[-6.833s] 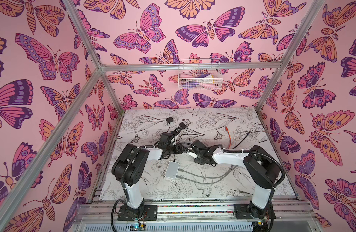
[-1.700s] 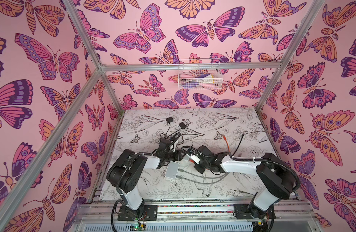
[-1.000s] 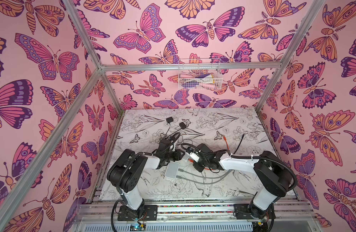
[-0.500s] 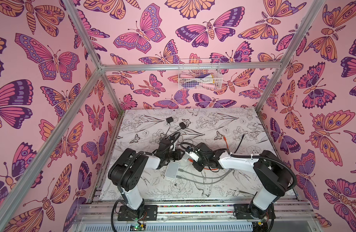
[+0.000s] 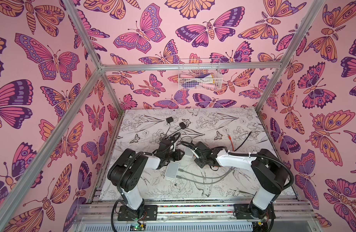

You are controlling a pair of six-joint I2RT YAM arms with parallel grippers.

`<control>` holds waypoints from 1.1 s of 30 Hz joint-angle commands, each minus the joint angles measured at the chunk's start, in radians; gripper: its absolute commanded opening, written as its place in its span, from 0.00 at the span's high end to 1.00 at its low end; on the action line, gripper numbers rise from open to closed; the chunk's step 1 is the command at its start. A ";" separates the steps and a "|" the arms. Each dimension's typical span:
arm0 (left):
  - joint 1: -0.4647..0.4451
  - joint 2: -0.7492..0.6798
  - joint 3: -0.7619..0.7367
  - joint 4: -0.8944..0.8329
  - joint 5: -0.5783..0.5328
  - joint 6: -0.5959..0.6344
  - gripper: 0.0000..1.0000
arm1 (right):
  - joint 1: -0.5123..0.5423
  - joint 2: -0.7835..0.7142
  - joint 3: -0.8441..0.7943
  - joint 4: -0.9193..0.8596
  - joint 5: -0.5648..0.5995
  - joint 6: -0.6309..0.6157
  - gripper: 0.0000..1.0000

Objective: Insert the plug into the switch port

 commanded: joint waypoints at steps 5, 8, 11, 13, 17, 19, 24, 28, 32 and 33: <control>-0.005 -0.043 -0.006 -0.110 -0.026 0.019 0.60 | -0.006 -0.098 0.009 0.116 -0.386 -0.027 1.00; -0.005 -0.046 0.008 -0.117 -0.022 0.012 0.60 | -0.010 -0.089 0.023 0.124 -0.509 -0.042 1.00; -0.008 -0.061 0.010 -0.117 -0.014 0.007 0.59 | -0.014 -0.037 0.063 0.065 -0.513 -0.035 1.00; -0.011 -0.070 0.011 -0.117 -0.019 0.013 0.59 | -0.023 -0.025 0.077 0.046 -0.535 -0.033 1.00; -0.009 -0.068 0.012 -0.127 -0.030 0.020 0.59 | -0.046 -0.084 0.095 0.057 -0.515 -0.048 1.00; -0.008 -0.068 0.009 -0.127 -0.034 0.018 0.59 | -0.060 -0.108 0.130 0.024 -0.401 -0.063 1.00; -0.005 -0.091 0.004 -0.132 -0.047 0.016 0.59 | -0.061 -0.110 0.248 -0.102 -0.067 -0.151 1.00; -0.002 -0.100 0.008 -0.133 -0.056 0.016 0.59 | -0.061 -0.130 0.248 -0.102 -0.028 -0.187 1.00; -0.001 -0.103 0.012 -0.135 -0.052 0.013 0.59 | -0.061 -0.114 0.215 -0.102 -0.058 -0.197 1.00; -0.001 -0.108 0.011 -0.135 -0.051 0.013 0.59 | -0.061 -0.108 0.202 -0.099 -0.065 -0.198 1.00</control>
